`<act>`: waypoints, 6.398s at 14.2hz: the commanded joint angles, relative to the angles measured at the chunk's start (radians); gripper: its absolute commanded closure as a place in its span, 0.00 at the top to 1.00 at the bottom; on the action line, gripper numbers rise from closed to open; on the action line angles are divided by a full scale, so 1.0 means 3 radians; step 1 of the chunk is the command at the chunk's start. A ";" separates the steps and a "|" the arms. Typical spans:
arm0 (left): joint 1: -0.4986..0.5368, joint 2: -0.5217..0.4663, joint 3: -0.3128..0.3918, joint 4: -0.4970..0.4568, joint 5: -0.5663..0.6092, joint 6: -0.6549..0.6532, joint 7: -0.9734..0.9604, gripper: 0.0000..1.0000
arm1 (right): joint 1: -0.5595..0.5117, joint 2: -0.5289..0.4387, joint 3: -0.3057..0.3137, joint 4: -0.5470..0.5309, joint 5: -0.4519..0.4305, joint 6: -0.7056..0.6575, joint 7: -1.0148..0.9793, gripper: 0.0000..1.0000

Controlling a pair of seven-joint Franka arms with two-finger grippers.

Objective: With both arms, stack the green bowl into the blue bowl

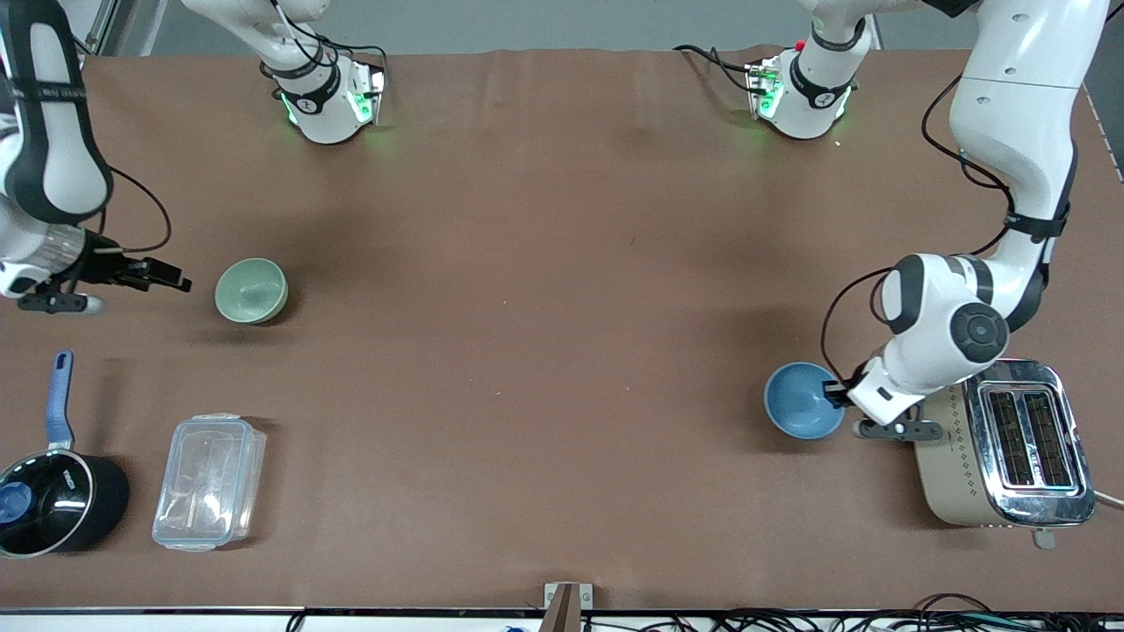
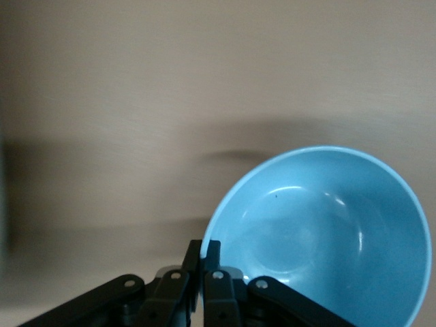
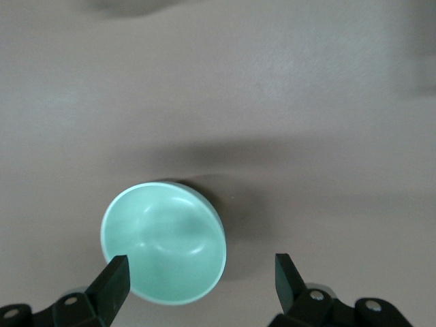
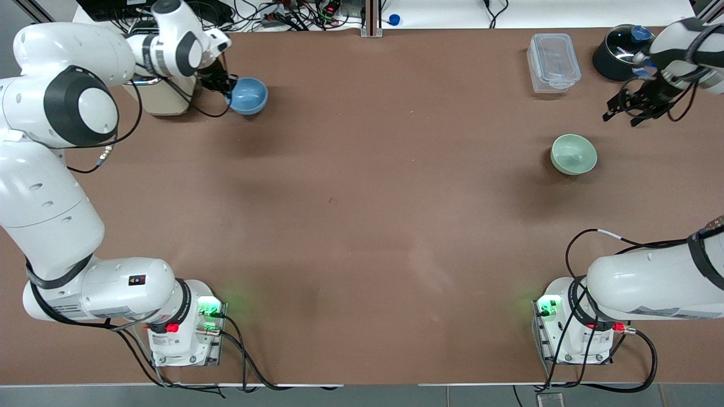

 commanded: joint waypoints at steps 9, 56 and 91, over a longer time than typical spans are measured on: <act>-0.1174 0.0104 -0.0588 0.0373 0.0073 -0.0379 -0.2286 0.00 | -0.0014 0.0580 0.0010 -0.0114 0.0533 0.0171 -0.0436 0.70; -0.0423 -0.2079 0.0425 0.0603 -0.0259 -0.2690 0.0136 1.00 | 0.0298 0.0810 0.3088 0.0331 -0.0678 0.0964 0.5024 0.00; -0.0449 -0.1961 0.0399 0.0803 -0.0142 -0.2757 0.0274 1.00 | 0.0186 -0.0866 0.1341 0.0882 -0.0909 -0.1167 0.2072 1.00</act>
